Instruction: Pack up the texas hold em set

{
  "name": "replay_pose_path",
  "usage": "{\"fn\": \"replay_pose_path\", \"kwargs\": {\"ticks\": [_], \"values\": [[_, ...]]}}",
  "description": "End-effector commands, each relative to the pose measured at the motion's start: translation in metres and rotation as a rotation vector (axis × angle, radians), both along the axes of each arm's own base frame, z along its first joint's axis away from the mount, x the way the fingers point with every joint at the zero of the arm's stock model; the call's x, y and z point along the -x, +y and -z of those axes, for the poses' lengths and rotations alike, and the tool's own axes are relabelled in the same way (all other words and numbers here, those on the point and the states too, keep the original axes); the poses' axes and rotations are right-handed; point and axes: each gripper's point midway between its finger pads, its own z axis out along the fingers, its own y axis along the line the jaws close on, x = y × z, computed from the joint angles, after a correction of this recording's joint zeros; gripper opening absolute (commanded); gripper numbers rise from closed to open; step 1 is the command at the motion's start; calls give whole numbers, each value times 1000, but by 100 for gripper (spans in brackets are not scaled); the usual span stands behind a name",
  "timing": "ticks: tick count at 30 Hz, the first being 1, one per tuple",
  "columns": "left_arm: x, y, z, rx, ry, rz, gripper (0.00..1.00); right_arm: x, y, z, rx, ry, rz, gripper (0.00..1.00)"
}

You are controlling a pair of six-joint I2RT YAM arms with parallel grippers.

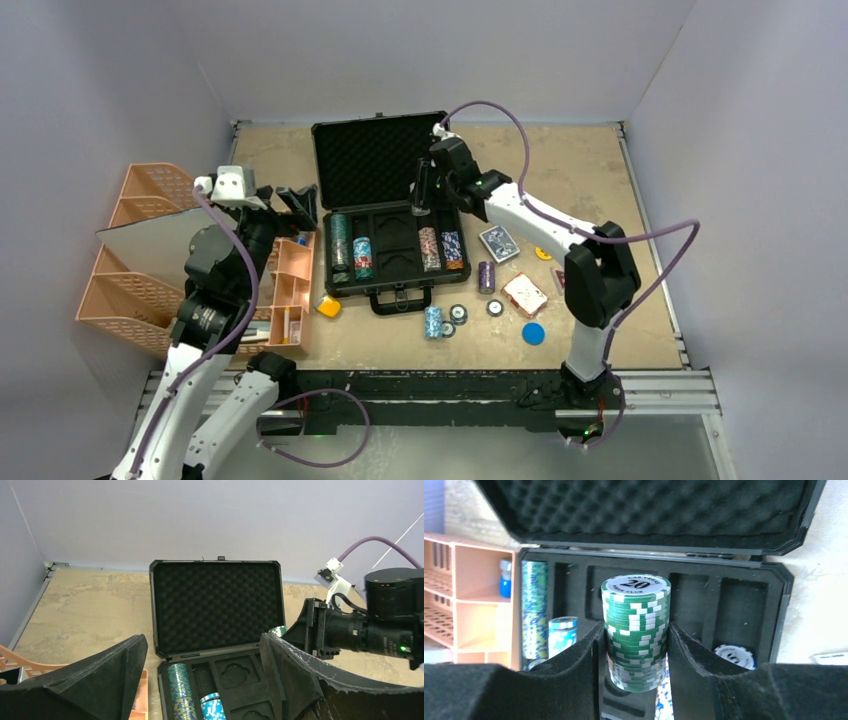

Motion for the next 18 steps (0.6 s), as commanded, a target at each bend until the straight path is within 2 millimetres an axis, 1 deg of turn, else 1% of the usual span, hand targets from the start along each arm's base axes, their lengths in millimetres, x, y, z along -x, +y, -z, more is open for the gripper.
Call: {"fn": "replay_pose_path", "kwargs": {"ticks": [1,3,9,12,14,18], "values": [[6,5,-12,34,-50,-7,87,-17,1,-12,24,-10,-13,8],[7,8,-12,42,-61,-17,87,-20,0,-3,53,11,-13,7],[5,9,-10,35,-48,-20,87,-32,-4,13,102,14,1,7],[5,14,-10,33,-40,-48,87,-31,-5,23,129,33,-13,6],[6,16,-10,39,-44,-58,87,-29,-10,31,168,59,-19,4],[8,19,-12,50,-59,-65,86,-25,-17,40,221,88,-18,3]]}}
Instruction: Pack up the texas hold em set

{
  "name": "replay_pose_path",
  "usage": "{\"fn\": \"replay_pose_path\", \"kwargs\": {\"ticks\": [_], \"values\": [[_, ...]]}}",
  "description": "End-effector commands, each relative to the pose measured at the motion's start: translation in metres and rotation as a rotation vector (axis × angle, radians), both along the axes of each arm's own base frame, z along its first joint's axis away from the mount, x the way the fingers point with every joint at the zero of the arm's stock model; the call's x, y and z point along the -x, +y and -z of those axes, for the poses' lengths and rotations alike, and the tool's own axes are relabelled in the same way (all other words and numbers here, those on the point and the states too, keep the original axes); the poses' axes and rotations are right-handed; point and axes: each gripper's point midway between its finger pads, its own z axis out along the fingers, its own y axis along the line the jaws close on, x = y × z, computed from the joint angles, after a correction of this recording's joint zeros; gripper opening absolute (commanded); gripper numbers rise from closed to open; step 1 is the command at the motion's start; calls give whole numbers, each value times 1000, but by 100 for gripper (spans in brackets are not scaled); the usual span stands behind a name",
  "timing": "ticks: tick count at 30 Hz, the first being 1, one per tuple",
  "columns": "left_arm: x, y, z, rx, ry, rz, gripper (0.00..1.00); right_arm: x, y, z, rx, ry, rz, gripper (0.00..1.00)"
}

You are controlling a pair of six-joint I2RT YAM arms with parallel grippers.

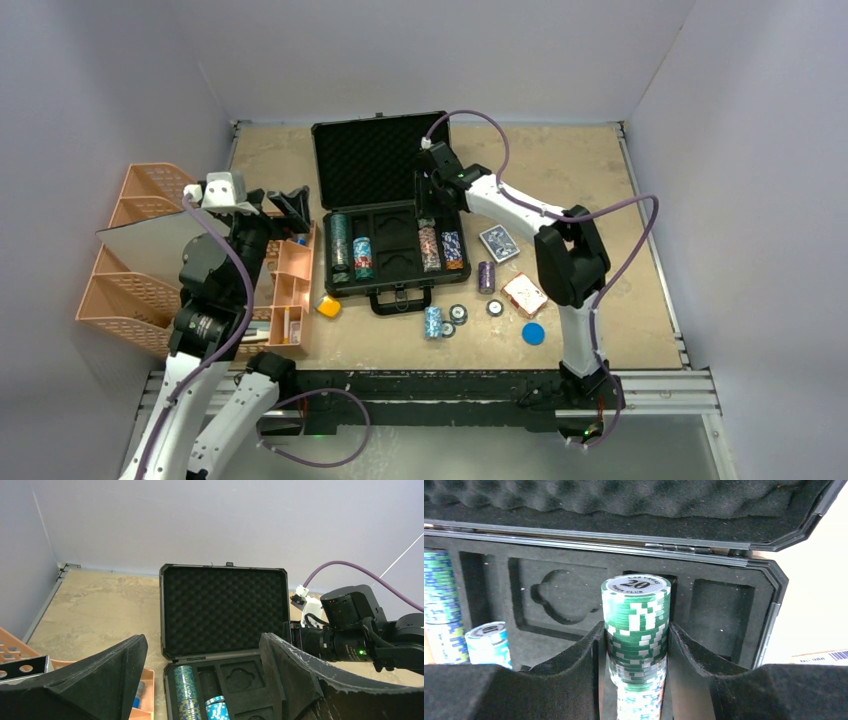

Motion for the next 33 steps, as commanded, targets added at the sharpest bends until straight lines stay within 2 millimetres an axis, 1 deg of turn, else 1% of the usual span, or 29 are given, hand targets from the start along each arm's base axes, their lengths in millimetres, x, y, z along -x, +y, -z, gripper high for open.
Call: {"fn": "replay_pose_path", "kwargs": {"ticks": [1,6,7,11,13,16,17,19,21,23,25,28,29,30,32,33], "values": [[3,7,-11,33,-40,-30,86,-10,-4,-25,29,-43,-6,3],[1,10,-9,34,-32,-41,86,-3,-4,-9,73,48,-23,3],[1,10,-9,34,-31,-42,86,-1,-5,-7,78,63,-22,4],[2,12,-8,36,-30,-50,86,0,-5,2,82,89,-10,14],[1,13,-8,37,-29,-54,86,0,-5,5,91,101,-5,22],[1,14,-8,36,-28,-57,86,-3,-4,0,85,82,6,39],[1,14,-8,36,-27,-58,86,-4,-4,-2,81,73,8,43],[1,14,-8,37,-26,-60,86,-6,-3,-9,64,51,13,47],[1,15,-8,38,-28,-61,86,-9,-3,-16,50,30,21,48],[1,15,-8,38,-27,-62,86,-9,-2,-20,41,15,24,47],[2,16,-8,38,-28,-64,86,-10,-2,-20,39,13,22,43],[2,17,-8,39,-30,-72,86,-7,-2,-16,44,35,11,33],[2,17,-8,39,-29,-72,86,-5,-1,-16,38,42,5,32],[2,18,-8,39,-27,-74,86,-4,0,-15,36,45,1,34],[1,17,-8,39,-27,-71,86,-3,-1,-14,37,46,1,48],[1,17,-8,39,-27,-71,86,-3,-1,-14,35,47,1,53]]}}
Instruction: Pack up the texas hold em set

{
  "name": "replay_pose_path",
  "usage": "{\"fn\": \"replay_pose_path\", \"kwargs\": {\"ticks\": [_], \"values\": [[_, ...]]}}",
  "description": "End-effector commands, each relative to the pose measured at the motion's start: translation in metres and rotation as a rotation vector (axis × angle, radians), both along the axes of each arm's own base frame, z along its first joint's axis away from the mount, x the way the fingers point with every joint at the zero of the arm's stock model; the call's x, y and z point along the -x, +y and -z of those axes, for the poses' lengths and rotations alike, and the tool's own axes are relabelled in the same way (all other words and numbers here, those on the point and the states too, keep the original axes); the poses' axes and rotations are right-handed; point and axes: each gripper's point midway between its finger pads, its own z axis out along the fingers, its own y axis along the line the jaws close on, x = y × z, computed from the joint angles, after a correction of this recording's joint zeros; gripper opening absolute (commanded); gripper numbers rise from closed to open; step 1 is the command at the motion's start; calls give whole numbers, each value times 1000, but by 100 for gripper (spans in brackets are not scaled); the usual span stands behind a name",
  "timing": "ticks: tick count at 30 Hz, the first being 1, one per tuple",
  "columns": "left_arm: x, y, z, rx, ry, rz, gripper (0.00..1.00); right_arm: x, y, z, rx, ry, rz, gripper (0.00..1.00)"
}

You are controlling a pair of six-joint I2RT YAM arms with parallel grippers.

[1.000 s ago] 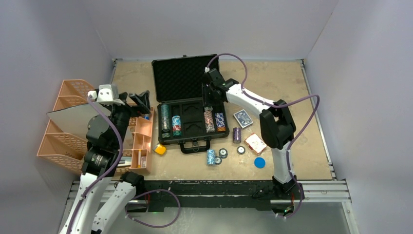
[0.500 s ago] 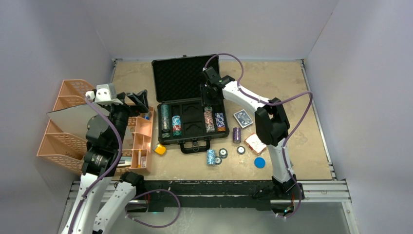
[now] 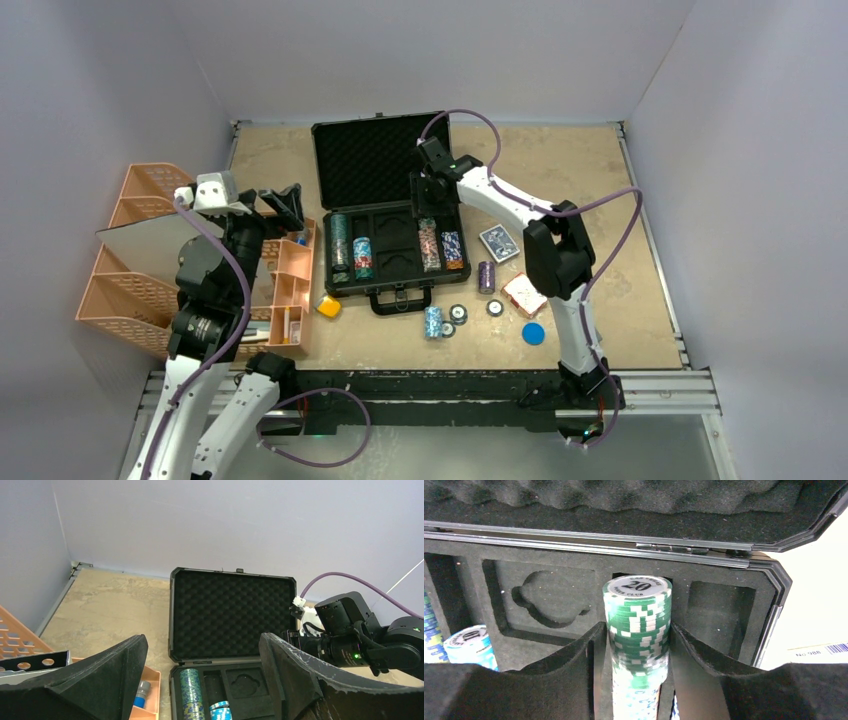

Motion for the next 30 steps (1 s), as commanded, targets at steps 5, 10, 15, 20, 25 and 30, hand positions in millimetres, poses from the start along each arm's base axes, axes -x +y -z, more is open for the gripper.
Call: {"fn": "replay_pose_path", "kwargs": {"ticks": [5,10,15,20,25,30], "values": [[-2,4,-2,17,-7,-17,86,0,3,-34,-77,-65,6,58],[-3,4,-1,18,-2,-18,86,-1,2,-38,-85,-79,10,36],[-3,5,-2,18,-5,-20,86,-3,-3,-38,-60,-96,20,36],[-1,4,-4,16,-12,-12,86,-5,-4,-86,-134,-227,9,50],[-1,-1,-6,6,-12,19,86,14,-50,-119,-97,-369,90,63],[-3,-8,-5,-4,-9,53,88,61,-113,-119,7,-397,181,73]]}}
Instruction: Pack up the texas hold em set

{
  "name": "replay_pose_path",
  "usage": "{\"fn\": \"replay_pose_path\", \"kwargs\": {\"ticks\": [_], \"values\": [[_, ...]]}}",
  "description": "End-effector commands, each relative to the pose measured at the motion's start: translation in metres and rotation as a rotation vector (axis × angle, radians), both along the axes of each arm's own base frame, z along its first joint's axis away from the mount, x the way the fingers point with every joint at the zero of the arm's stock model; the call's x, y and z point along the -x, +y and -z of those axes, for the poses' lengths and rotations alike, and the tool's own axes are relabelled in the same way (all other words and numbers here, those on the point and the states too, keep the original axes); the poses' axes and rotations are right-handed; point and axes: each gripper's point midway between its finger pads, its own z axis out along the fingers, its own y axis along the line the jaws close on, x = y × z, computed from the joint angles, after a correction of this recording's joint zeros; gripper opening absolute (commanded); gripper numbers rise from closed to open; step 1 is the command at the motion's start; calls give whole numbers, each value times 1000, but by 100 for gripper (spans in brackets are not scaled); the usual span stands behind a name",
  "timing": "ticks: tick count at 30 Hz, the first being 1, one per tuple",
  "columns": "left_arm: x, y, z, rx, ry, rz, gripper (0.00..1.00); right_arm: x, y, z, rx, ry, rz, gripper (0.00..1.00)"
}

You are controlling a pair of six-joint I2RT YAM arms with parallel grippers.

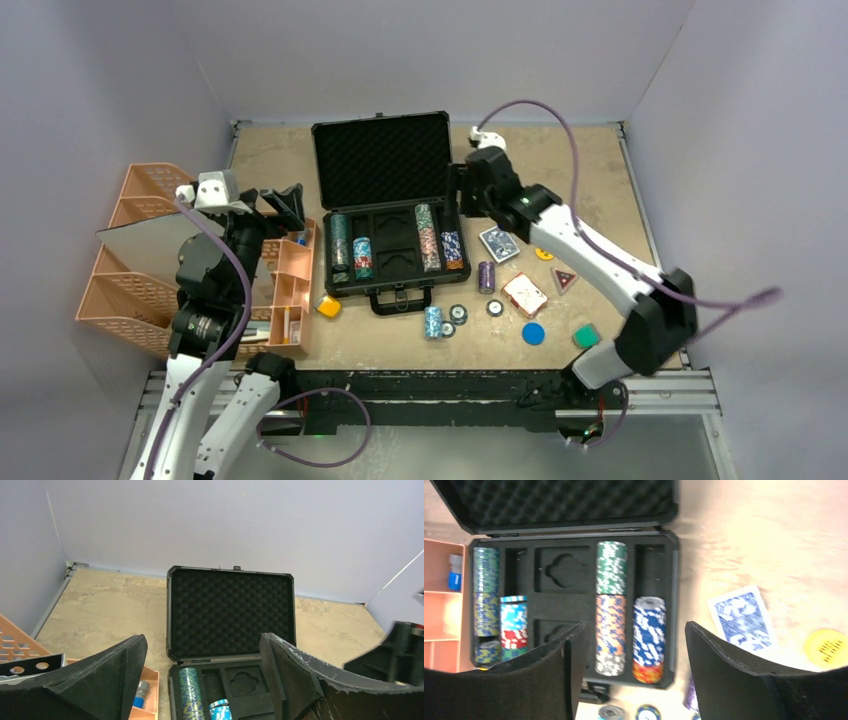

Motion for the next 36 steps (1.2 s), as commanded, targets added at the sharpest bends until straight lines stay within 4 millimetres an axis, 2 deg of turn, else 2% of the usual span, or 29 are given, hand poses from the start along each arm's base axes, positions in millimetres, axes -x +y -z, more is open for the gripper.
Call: {"fn": "replay_pose_path", "kwargs": {"ticks": [1,4,9,13,16,20,22,24,30,32,36], "values": [[-2,-9,-7,-1,-14,49,88,32,-60,5,112,-29,127,73],[-4,-12,-7,-3,-11,67,89,63,-88,19,147,17,164,77],[-6,-16,-4,-10,-3,83,91,110,-111,49,135,117,187,78],[-8,-20,-2,-18,1,104,91,133,-122,69,111,177,232,77],[-9,-24,0,-23,1,125,91,144,-123,86,106,230,241,75],[-11,-26,2,-27,6,137,91,150,-117,111,115,307,221,70],[-13,-27,4,-28,13,138,91,145,-114,117,119,308,225,70],[-14,-27,6,-26,20,137,91,142,-103,121,78,310,198,69],[-16,-29,8,-26,28,148,90,122,-76,123,-31,283,198,49],[-16,-32,8,-29,25,164,90,116,-68,121,-66,267,182,49],[-16,-32,8,-28,28,165,90,107,-67,131,-31,277,202,60]]}}
